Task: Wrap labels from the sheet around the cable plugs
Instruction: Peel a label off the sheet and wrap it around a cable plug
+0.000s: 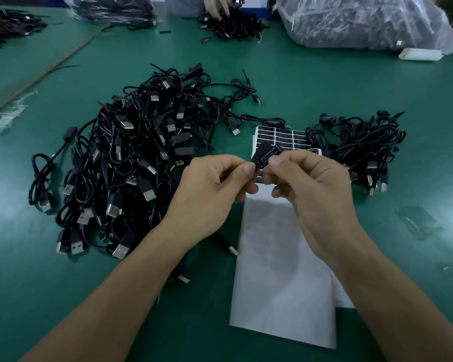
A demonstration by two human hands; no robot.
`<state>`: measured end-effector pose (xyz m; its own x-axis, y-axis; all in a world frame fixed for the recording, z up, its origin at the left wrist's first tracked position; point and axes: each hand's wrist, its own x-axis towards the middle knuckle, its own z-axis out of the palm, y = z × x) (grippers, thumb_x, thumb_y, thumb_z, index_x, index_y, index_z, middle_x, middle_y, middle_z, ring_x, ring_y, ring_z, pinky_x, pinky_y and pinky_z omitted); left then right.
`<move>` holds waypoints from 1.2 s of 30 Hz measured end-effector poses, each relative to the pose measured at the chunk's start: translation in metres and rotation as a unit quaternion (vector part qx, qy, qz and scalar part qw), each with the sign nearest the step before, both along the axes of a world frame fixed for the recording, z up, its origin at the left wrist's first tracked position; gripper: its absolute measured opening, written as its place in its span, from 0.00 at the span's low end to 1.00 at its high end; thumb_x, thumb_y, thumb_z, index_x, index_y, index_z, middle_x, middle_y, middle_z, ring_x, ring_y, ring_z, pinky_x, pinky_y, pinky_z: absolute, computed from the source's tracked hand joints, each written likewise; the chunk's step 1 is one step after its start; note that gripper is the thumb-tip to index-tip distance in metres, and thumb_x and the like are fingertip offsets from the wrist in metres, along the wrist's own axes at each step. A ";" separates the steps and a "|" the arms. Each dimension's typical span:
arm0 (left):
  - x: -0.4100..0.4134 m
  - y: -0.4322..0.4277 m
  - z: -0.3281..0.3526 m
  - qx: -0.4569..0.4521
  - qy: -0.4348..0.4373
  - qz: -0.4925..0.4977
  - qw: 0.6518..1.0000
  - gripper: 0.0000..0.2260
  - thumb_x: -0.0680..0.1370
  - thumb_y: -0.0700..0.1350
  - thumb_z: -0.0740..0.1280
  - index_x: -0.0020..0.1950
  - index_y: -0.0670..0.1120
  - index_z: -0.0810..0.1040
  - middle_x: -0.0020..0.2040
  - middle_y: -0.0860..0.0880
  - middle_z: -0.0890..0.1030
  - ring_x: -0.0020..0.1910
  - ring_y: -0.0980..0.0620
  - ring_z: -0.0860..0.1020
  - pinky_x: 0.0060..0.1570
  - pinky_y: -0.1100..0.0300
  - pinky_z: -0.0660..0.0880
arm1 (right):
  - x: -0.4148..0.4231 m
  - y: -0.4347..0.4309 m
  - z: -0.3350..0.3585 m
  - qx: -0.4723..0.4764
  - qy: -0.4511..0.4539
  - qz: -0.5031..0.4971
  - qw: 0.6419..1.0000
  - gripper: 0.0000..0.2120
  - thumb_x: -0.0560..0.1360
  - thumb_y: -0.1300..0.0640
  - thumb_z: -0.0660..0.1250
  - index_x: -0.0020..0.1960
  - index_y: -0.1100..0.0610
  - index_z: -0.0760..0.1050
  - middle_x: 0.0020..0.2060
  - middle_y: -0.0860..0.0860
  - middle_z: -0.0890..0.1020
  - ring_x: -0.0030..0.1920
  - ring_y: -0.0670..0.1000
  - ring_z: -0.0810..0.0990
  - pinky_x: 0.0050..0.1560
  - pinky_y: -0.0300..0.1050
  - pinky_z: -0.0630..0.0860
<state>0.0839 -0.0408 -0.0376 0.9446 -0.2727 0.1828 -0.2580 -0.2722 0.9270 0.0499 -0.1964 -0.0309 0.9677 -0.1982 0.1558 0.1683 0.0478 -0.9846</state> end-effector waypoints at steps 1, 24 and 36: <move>0.000 0.000 0.000 0.002 0.000 -0.005 1.000 0.10 0.83 0.43 0.65 0.44 0.51 0.83 0.36 0.55 0.85 0.32 0.60 0.79 0.37 0.66 0.76 | 0.000 0.000 0.000 -0.002 0.008 0.005 1.000 0.10 0.75 0.60 0.70 0.38 0.51 0.84 0.35 0.51 0.84 0.39 0.49 0.82 0.38 0.39 0.76; -0.002 0.004 0.007 0.008 0.036 -0.098 0.994 0.14 0.83 0.40 0.64 0.43 0.55 0.81 0.35 0.56 0.82 0.34 0.62 0.76 0.39 0.71 0.72 | 0.001 -0.002 -0.001 -0.114 -0.005 -0.017 0.993 0.09 0.78 0.62 0.68 0.41 0.55 0.82 0.32 0.47 0.83 0.35 0.44 0.81 0.37 0.34 0.76; 0.000 0.004 0.002 0.002 0.045 -0.086 0.995 0.10 0.83 0.41 0.64 0.48 0.52 0.83 0.38 0.52 0.86 0.34 0.58 0.79 0.41 0.66 0.76 | 0.001 -0.001 -0.003 -0.131 -0.009 -0.041 0.990 0.09 0.77 0.59 0.69 0.39 0.52 0.82 0.31 0.48 0.83 0.32 0.43 0.79 0.36 0.36 0.76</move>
